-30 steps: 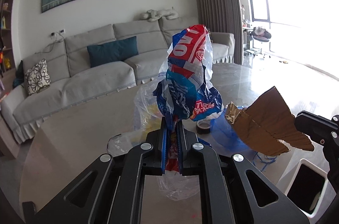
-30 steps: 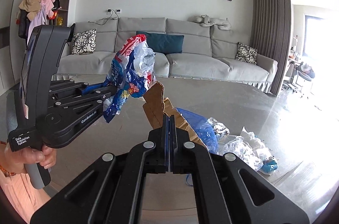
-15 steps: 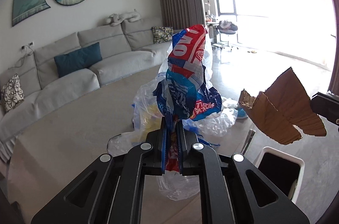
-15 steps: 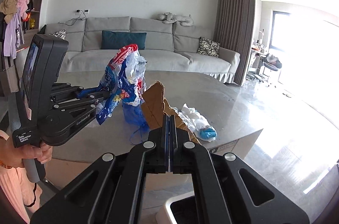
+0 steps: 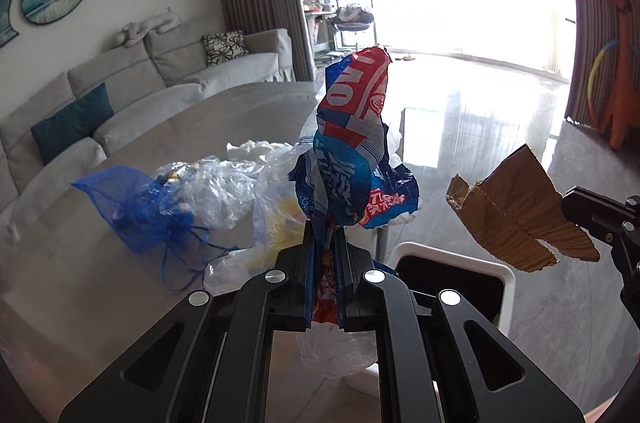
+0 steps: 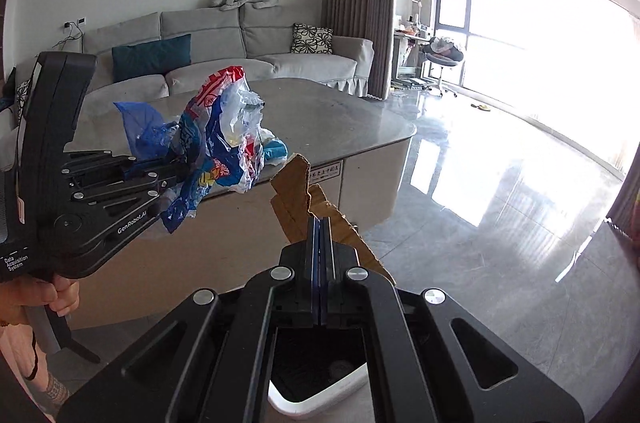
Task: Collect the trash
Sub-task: 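Carry the snack bag and cardboard over the trash bin with both tools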
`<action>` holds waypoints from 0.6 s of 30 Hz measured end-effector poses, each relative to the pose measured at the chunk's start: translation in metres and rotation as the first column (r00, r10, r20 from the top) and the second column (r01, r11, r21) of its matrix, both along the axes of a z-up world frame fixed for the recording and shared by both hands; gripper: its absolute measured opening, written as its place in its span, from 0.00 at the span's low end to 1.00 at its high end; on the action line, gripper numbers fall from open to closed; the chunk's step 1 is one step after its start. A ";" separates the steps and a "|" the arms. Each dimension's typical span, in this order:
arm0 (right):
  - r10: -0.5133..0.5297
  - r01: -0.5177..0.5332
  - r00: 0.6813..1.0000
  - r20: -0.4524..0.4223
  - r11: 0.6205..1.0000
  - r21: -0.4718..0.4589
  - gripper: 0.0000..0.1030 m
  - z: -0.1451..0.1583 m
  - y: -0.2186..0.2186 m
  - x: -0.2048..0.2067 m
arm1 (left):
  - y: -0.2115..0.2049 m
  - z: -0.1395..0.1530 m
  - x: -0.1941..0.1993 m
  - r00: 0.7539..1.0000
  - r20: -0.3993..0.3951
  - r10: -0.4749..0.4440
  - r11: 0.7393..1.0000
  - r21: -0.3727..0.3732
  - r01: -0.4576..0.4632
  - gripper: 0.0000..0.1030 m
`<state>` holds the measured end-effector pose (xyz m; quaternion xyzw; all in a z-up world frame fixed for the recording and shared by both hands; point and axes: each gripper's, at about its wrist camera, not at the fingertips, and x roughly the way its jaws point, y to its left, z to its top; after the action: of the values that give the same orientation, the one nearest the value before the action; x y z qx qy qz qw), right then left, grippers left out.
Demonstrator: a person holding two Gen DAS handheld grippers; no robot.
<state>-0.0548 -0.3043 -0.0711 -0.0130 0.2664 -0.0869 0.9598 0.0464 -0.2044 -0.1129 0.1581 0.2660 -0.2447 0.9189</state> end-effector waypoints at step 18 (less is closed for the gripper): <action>-0.021 0.034 0.973 -0.228 0.998 0.055 0.01 -0.089 -0.021 0.047 | -0.045 -0.057 0.009 0.993 -0.100 -0.061 0.997 0.050 0.066 0.10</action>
<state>-0.0074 -0.3249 -0.1600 0.0087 0.3772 -0.0903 0.9217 0.0559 -0.2491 -0.1695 0.1788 0.3124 -0.2740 0.8918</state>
